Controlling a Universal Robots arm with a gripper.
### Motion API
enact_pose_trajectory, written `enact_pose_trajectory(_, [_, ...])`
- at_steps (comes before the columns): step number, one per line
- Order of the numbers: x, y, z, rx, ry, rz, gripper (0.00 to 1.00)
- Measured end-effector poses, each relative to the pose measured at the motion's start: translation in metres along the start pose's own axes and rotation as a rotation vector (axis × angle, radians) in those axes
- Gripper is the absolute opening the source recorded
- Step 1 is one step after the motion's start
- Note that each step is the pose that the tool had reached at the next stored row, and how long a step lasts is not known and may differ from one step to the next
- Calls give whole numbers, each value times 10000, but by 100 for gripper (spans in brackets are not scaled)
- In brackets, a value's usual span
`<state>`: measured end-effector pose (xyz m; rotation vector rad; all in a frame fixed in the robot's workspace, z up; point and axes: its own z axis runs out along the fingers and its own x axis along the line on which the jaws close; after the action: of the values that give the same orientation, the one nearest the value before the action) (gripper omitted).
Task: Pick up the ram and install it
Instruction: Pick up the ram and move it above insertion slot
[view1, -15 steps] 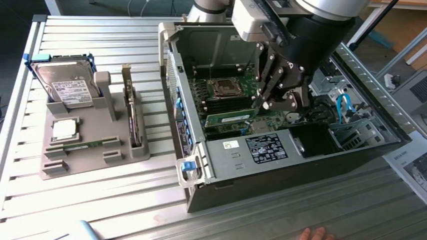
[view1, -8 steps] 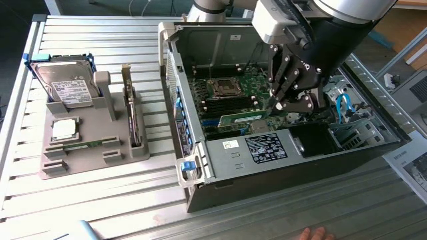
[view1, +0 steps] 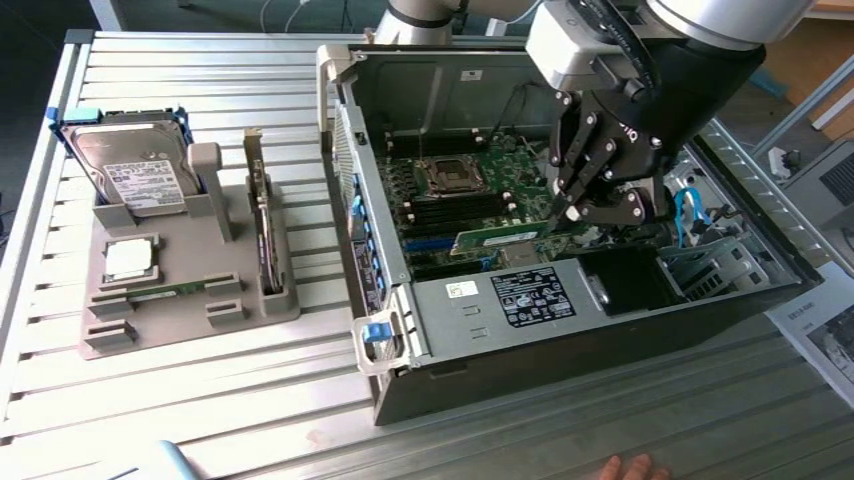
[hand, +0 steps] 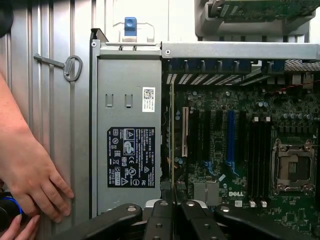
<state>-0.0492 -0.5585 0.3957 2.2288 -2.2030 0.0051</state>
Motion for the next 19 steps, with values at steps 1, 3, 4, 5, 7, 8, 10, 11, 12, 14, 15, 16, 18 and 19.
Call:
enact_pose_trajectory(1, [0,-1,0,0,0,-1,12])
enact_pose_trajectory(3, [0,-1,0,0,0,-1,12])
enact_pose_trajectory(4, [-1,-1,0,0,-1,-1,12])
enact_pose_trajectory(5, [-3,-2,0,0,0,-1,12])
enact_pose_trajectory(7, [-7,-3,0,0,0,-1,12])
enact_pose_trajectory(8, [-11,-4,0,0,1,-1,12])
enact_pose_trajectory(10, [-21,-8,1,0,0,0,12])
enact_pose_trajectory(11, [-29,-12,1,0,1,0,12])
enact_pose_trajectory(12, [-38,-17,2,0,-1,-1,12])
enact_pose_trajectory(14, [-75,-33,3,0,0,-1,12])
enact_pose_trajectory(15, [-91,-39,3,0,0,-1,12])
enact_pose_trajectory(16, [-118,-49,4,0,0,-1,12])
enact_pose_trajectory(18, [-154,-62,5,0,0,0,12])
enact_pose_trajectory(19, [-177,-70,5,0,1,-1,12])
